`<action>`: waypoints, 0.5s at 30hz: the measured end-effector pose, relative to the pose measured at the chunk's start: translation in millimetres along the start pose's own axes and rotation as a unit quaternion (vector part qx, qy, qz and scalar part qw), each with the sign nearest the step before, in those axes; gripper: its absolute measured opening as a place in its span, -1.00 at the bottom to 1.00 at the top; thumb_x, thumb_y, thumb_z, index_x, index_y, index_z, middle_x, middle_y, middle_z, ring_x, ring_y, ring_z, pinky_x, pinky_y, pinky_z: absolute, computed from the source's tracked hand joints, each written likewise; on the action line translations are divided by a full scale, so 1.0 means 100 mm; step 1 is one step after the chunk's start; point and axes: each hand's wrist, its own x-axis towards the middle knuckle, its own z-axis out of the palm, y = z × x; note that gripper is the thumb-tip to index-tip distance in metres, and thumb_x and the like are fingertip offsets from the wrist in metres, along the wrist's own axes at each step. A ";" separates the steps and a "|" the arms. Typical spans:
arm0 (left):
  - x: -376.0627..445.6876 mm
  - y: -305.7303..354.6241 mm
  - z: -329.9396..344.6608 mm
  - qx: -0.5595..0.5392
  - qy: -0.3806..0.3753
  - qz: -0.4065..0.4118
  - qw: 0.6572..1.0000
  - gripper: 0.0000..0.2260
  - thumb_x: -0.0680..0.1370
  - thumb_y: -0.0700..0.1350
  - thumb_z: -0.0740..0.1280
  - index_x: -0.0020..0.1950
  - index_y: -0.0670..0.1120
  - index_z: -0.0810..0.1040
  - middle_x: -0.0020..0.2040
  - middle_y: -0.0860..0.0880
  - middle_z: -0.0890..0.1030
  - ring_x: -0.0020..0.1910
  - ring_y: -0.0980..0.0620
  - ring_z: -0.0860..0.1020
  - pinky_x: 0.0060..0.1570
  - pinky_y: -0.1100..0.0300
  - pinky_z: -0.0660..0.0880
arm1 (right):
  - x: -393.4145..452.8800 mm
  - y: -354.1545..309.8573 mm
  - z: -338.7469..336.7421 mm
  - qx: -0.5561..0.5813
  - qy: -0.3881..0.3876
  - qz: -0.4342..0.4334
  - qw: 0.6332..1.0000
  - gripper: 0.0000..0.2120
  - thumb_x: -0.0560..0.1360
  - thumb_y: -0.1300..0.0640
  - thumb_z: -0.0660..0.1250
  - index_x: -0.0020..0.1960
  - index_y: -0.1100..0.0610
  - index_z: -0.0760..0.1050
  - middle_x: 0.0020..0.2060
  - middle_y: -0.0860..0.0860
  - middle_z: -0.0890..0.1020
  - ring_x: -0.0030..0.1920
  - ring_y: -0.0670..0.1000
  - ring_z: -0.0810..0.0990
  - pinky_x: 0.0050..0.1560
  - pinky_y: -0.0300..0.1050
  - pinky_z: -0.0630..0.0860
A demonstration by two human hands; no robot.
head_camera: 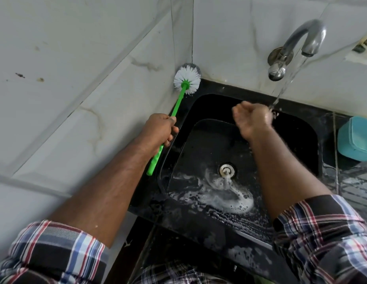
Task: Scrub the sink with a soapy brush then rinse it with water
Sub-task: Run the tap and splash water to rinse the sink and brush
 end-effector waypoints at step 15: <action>0.00 -0.03 0.00 0.003 0.002 -0.005 1.000 -0.87 0.64 -0.12 0.24 -0.03 -0.09 0.55 -0.24 -0.06 0.58 -0.50 0.11 0.37 -0.58 0.30 0.31 | 0.12 -0.01 -0.50 0.032 0.024 0.061 0.997 -0.78 0.60 0.27 0.10 0.09 0.32 0.50 0.05 0.25 0.59 0.06 0.21 0.61 0.06 -0.01 0.60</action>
